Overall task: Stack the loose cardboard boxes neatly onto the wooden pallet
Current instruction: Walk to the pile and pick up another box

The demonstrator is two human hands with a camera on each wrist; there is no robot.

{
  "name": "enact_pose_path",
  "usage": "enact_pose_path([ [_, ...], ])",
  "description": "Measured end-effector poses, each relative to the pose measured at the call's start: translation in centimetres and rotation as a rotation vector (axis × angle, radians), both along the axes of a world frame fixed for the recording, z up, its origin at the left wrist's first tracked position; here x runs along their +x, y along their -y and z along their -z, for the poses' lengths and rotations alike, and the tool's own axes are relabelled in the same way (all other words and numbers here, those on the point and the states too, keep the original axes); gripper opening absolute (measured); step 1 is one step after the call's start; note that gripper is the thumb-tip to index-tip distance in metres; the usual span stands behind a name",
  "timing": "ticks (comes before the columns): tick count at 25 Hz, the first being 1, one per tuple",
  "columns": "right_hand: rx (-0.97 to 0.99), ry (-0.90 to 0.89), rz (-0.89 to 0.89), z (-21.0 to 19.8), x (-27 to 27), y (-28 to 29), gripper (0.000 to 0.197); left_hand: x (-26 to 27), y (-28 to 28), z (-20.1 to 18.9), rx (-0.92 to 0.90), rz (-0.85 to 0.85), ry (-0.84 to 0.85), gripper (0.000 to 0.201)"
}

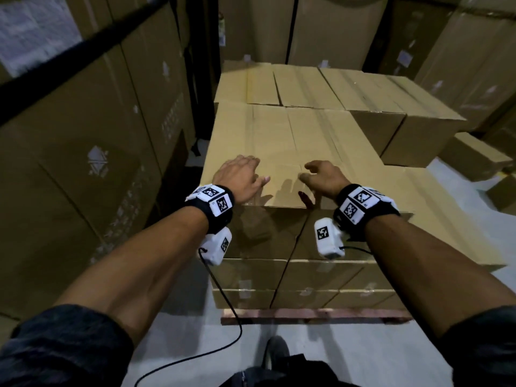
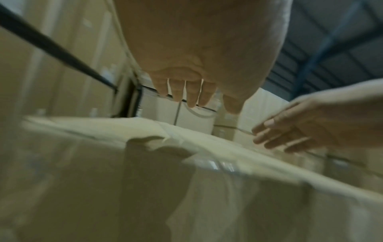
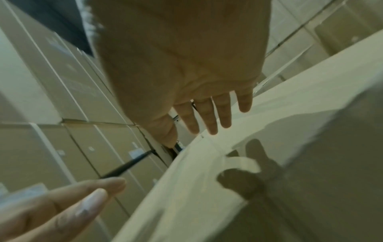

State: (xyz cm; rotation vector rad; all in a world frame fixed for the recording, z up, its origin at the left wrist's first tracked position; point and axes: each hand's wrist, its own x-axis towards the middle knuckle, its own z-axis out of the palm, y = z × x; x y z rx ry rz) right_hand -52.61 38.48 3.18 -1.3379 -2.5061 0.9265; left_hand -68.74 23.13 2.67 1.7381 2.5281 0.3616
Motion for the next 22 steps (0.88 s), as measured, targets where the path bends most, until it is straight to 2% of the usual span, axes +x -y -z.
enact_pose_path([
  [3,-0.033,-0.123,0.076,-1.5,-4.3,1.1,0.053,-4.0,1.1,-1.2,0.061,-0.139,0.135,0.063],
  [5,-0.002,-0.105,0.082,-2.5,-6.7,1.3,0.054,-6.8,1.3,-1.7,0.078,-0.236,0.240,0.062],
  [8,0.016,-0.080,0.084,-3.6,-10.4,0.5,0.055,-10.8,0.5,-2.4,0.088,-0.292,0.301,0.058],
  [12,0.019,-0.068,0.122,-3.5,-15.6,-3.4,0.058,-16.5,-2.3,-2.5,0.124,-0.324,0.364,0.060],
  [18,-0.023,-0.102,0.267,-1.8,-23.9,-11.4,0.061,-26.9,-9.2,-0.8,0.113,-0.351,0.509,0.061],
  [22,-0.049,-0.096,0.325,-1.6,-27.8,-13.8,0.060,-32.0,-12.8,0.2,0.088,-0.384,0.615,0.062],
])
